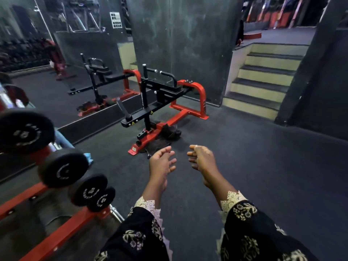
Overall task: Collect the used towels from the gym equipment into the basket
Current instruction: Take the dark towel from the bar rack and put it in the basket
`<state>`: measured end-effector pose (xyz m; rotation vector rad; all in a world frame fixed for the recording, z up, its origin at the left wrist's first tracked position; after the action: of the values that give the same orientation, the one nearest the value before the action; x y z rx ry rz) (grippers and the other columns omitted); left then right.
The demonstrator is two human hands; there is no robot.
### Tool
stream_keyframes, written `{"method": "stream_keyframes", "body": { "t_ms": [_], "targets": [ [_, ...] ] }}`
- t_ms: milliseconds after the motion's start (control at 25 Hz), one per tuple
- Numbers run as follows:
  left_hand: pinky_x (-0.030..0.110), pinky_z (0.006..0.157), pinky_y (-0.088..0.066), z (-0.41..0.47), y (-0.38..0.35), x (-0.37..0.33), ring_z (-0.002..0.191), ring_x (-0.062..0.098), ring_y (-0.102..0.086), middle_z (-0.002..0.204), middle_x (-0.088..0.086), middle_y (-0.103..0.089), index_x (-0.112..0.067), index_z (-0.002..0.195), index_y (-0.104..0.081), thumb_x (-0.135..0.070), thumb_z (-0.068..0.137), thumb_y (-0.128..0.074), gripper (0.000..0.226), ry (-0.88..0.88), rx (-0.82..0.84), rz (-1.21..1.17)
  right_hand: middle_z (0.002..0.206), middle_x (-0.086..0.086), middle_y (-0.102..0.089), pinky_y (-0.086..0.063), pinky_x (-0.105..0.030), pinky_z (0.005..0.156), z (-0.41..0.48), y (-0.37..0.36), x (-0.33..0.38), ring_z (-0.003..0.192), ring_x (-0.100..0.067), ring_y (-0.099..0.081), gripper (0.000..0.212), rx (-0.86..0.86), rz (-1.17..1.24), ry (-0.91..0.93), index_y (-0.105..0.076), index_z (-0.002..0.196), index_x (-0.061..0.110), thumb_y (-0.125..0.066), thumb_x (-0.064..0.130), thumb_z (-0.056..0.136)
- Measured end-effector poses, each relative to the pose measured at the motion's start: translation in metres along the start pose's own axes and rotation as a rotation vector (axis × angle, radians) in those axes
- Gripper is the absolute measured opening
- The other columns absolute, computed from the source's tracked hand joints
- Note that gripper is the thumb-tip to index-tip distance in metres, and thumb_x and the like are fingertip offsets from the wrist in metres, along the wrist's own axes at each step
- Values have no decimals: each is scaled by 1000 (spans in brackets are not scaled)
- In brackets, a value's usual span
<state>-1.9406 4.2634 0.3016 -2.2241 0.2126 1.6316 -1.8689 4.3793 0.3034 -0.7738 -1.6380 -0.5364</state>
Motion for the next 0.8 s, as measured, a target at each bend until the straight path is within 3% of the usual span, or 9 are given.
{"method": "stream_keyframes", "body": {
  "t_ms": [240, 520, 640, 800],
  "targets": [
    [27, 64, -48, 184, -59, -37, 78, 17, -64, 107, 7, -67, -17, 110, -62, -13, 96, -49, 20, 23, -49, 8, 93, -5, -64, -40, -25, 60, 190, -22, 35, 78, -17, -55, 18, -17, -34, -54, -62, 98, 20, -44, 20, 96],
    [30, 69, -47, 390, -102, -16, 87, 24, -63, 103, 7, -67, -16, 109, -61, -12, 96, -47, 20, 101, -125, 38, 91, -7, -61, -36, -24, 57, 409, -66, 17, 69, -14, -51, 21, 39, -34, -137, -59, 107, 15, -40, 15, 97],
    [30, 69, -46, 481, -126, -20, 85, 23, -62, 100, 6, -67, -15, 111, -61, -10, 95, -47, 21, 128, -151, 43, 88, -5, -63, -38, -23, 57, 508, -85, 15, 68, -13, -53, 21, 77, -76, -131, -61, 102, 17, -42, 16, 96],
    [24, 59, -42, 599, -145, -41, 71, 15, -60, 88, 1, -66, -13, 112, -61, -7, 95, -47, 23, 137, -242, 56, 89, -4, -68, -42, -32, 71, 645, -111, 19, 77, -18, -59, 19, 110, -206, -177, -63, 85, 27, -46, 23, 93]
  ]
}}
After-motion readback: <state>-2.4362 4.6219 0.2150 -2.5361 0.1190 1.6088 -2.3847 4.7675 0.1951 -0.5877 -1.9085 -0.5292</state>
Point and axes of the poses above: each hand's wrist, its own z-axis towards the middle knuckle, its own y-axis out of the back of the hand, x = y × z, the point moved 3 cm from there along z, towards the middle knuckle
